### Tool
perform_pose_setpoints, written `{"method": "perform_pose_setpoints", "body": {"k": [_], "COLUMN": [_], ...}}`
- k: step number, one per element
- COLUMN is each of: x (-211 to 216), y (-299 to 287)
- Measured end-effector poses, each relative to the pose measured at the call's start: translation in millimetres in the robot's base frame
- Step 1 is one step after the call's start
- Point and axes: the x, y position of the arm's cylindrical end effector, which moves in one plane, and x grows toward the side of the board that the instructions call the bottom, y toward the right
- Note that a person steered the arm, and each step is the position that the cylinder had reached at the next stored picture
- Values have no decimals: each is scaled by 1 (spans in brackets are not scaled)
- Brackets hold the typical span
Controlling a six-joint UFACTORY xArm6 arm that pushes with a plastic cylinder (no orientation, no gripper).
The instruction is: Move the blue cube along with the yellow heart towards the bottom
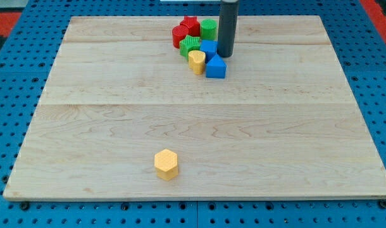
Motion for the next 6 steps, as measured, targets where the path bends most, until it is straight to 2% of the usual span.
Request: {"method": "perform_pose_setpoints", "body": {"k": [1, 2, 3, 4, 5, 6], "x": [-22, 24, 60, 85, 69, 16], "y": [-14, -51, -63, -102, -94, -85]}}
